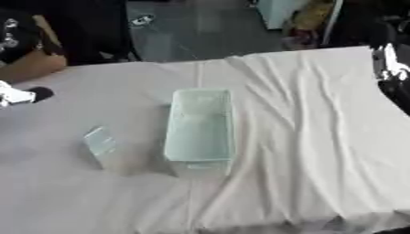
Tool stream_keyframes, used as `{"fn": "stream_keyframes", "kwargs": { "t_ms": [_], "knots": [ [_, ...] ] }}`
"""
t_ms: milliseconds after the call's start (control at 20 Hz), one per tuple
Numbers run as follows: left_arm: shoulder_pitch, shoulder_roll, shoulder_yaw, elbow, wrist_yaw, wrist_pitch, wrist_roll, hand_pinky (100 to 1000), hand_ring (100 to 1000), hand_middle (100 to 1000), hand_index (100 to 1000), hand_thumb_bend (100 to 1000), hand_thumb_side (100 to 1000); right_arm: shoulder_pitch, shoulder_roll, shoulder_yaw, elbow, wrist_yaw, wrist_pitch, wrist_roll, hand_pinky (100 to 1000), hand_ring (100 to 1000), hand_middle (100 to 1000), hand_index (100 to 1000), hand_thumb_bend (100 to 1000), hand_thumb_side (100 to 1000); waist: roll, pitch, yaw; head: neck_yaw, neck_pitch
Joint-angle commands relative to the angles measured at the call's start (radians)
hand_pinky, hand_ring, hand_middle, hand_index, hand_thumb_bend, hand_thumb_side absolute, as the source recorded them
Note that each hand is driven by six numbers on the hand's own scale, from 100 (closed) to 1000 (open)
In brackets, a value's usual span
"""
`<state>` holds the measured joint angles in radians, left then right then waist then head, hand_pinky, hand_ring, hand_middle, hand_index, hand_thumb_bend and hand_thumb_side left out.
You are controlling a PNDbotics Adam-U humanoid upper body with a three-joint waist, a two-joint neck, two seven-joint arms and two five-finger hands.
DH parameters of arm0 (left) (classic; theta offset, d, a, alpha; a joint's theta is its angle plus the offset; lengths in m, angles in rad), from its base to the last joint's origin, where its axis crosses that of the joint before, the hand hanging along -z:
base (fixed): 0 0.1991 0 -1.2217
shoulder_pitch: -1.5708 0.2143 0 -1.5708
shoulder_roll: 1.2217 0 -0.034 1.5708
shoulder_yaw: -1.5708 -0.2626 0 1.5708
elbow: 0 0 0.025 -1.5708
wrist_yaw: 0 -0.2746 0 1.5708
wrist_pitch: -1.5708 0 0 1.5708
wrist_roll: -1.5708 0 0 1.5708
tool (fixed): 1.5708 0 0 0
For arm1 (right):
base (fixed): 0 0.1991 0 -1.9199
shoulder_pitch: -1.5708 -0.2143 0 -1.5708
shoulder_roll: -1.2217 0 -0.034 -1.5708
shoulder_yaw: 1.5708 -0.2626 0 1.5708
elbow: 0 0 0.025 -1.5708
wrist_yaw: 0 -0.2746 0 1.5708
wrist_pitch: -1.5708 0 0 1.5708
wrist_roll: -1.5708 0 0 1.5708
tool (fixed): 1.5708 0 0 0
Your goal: Pick up objects on the table and place them in the box.
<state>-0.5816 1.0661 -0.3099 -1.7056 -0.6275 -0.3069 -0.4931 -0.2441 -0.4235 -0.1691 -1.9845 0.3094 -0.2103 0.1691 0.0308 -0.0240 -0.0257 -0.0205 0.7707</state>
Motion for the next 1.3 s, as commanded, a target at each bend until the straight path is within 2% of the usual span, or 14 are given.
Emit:
{"fn": "stream_keyframes", "kwargs": {
  "t_ms": [50, 300, 450, 550, 600, 650, 700, 750, 950, 1300],
  "knots": [
    [-0.01, 0.002, -0.011, 0.036, -0.04, -0.043, 0.021, 964, 841, 695, 891, 959, 768, -0.007, -0.031, -0.002, -0.015, -0.008, 0.001, 0.003, 700, 886, 980, 1000, 100, 699, -0.002, -0.005, 0.0, -0.01, -0.001],
    [-0.004, -0.035, -0.058, 0.09, -0.055, -0.094, 0.039, 946, 836, 701, 888, 963, 774, -0.009, -0.033, -0.001, -0.015, -0.009, -0.002, 0.005, 700, 886, 980, 1000, 100, 698, -0.004, -0.002, -0.002, -0.019, -0.002],
    [-0.001, -0.046, -0.084, 0.104, -0.053, -0.118, 0.037, 949, 838, 708, 892, 959, 748, -0.01, -0.033, -0.001, -0.015, -0.01, -0.002, 0.006, 700, 886, 980, 1000, 100, 698, -0.004, 0.0, -0.003, -0.022, -0.001],
    [0.001, -0.049, -0.103, 0.108, -0.061, -0.138, 0.022, 963, 849, 723, 908, 941, 648, -0.01, -0.034, -0.001, -0.015, -0.011, -0.002, 0.006, 700, 886, 980, 1000, 100, 698, -0.003, 0.0, -0.004, -0.023, -0.001],
    [0.0, -0.049, -0.114, 0.108, -0.072, -0.151, 0.006, 963, 849, 723, 908, 941, 648, -0.011, -0.034, -0.001, -0.015, -0.011, -0.002, 0.007, 700, 886, 980, 1000, 100, 698, -0.003, 0.0, -0.004, -0.024, -0.001],
    [-0.001, -0.05, -0.12, 0.109, -0.081, -0.16, -0.007, 982, 866, 748, 937, 773, 421, -0.011, -0.034, -0.001, -0.015, -0.011, -0.002, 0.007, 700, 886, 980, 1000, 100, 698, -0.002, 0.0, -0.005, -0.024, -0.001],
    [-0.003, -0.051, -0.128, 0.11, -0.092, -0.168, -0.025, 975, 860, 739, 925, 880, 515, -0.011, -0.035, -0.001, -0.015, -0.011, -0.002, 0.008, 700, 886, 980, 1000, 100, 698, -0.002, 0.0, -0.005, -0.025, -0.002],
    [-0.005, -0.052, -0.132, 0.11, -0.1, -0.173, -0.038, 997, 877, 759, 951, 672, 331, -0.011, -0.035, -0.001, -0.015, -0.012, -0.001, 0.008, 701, 886, 980, 1000, 100, 698, -0.002, -0.001, -0.005, -0.026, -0.002],
    [-0.017, -0.05, -0.145, 0.098, -0.115, -0.183, -0.082, 1000, 882, 770, 961, 661, 311, -0.01, -0.036, -0.002, -0.015, -0.013, 0.0, 0.009, 700, 886, 981, 1000, 100, 699, 0.0, -0.002, -0.005, -0.027, -0.001],
    [-0.025, -0.057, -0.16, 0.098, -0.11, -0.197, -0.119, 1000, 881, 775, 962, 685, 336, -0.013, -0.038, -0.001, -0.015, -0.015, -0.001, 0.01, 701, 887, 981, 1000, 100, 697, 0.003, -0.003, -0.006, -0.029, -0.002]
  ]
}}
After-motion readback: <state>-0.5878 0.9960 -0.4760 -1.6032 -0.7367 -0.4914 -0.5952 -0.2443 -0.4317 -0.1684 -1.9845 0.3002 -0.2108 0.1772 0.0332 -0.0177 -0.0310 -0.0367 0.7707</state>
